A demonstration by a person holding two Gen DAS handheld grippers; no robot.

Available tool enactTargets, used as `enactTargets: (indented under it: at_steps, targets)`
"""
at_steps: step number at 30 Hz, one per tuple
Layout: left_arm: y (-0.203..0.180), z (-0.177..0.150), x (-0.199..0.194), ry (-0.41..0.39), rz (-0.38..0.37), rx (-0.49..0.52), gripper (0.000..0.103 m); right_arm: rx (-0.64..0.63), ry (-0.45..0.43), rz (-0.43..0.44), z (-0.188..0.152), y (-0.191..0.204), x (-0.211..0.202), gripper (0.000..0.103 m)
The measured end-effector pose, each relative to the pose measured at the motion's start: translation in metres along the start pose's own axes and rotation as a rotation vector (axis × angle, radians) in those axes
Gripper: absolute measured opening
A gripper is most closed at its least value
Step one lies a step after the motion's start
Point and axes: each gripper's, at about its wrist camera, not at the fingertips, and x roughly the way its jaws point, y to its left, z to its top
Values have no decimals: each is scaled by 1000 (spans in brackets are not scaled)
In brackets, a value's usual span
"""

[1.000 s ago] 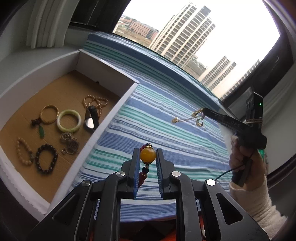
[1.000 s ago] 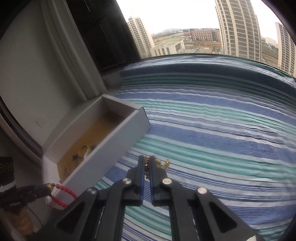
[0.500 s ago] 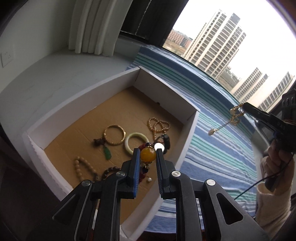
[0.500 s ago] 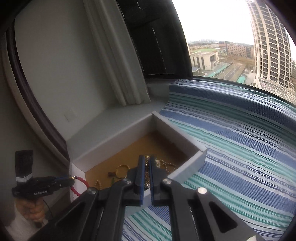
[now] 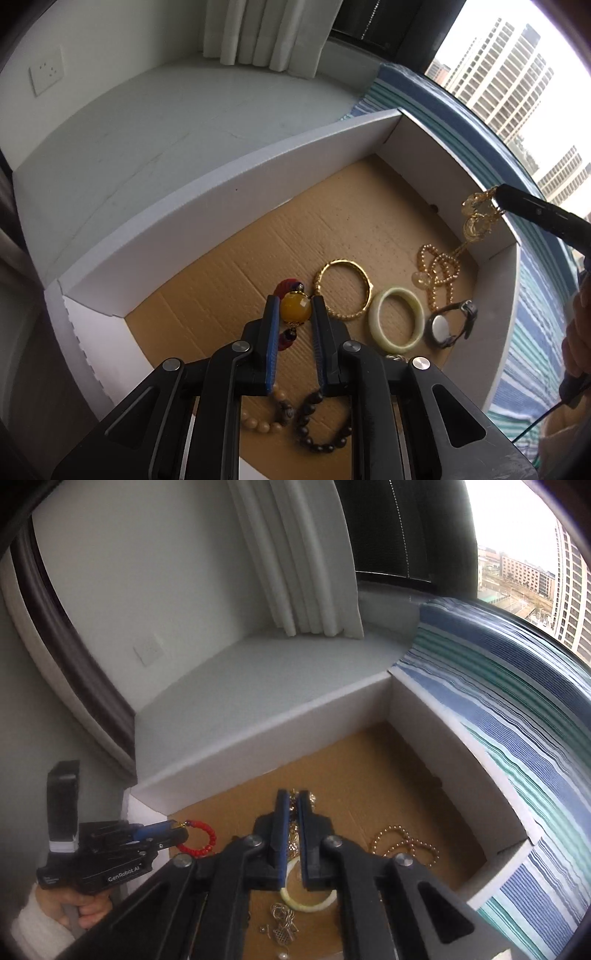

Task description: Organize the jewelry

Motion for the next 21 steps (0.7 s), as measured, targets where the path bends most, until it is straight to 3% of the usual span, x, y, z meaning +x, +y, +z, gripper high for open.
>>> enactTargets:
  at_steps: [4, 5, 7, 8, 9, 11, 14, 17, 21]
  targets:
    - [2, -3, 16, 24, 38, 3, 16, -11, 106, -11, -5, -5, 53, 8]
    - [1, -4, 16, 22, 47, 3, 21, -8, 137, -25, -7, -8, 65, 8]
    - [-2, -9, 12, 8, 70, 15, 45, 8, 163, -61, -12, -16, 77, 8]
    - [-4, -11, 7, -13, 92, 22, 66, 18, 160, -70, -15, -20, 77, 15]
    - [-8, -14, 2, -41, 119, 33, 77, 26, 156, -75, -18, -22, 75, 33]
    - [-17, -18, -8, -92, 177, 66, 85, 32, 142, -84, -23, -24, 66, 53]
    - [-34, -30, -24, -158, 241, 94, 102, 16, 118, -80, -32, -24, 47, 56]
    - [-47, -41, -39, -221, 282, 76, 102, -36, 92, -136, -46, -15, 26, 73]
    - [-59, -54, -50, -266, 327, 43, 102, -123, 64, -163, -70, 0, 2, 78]
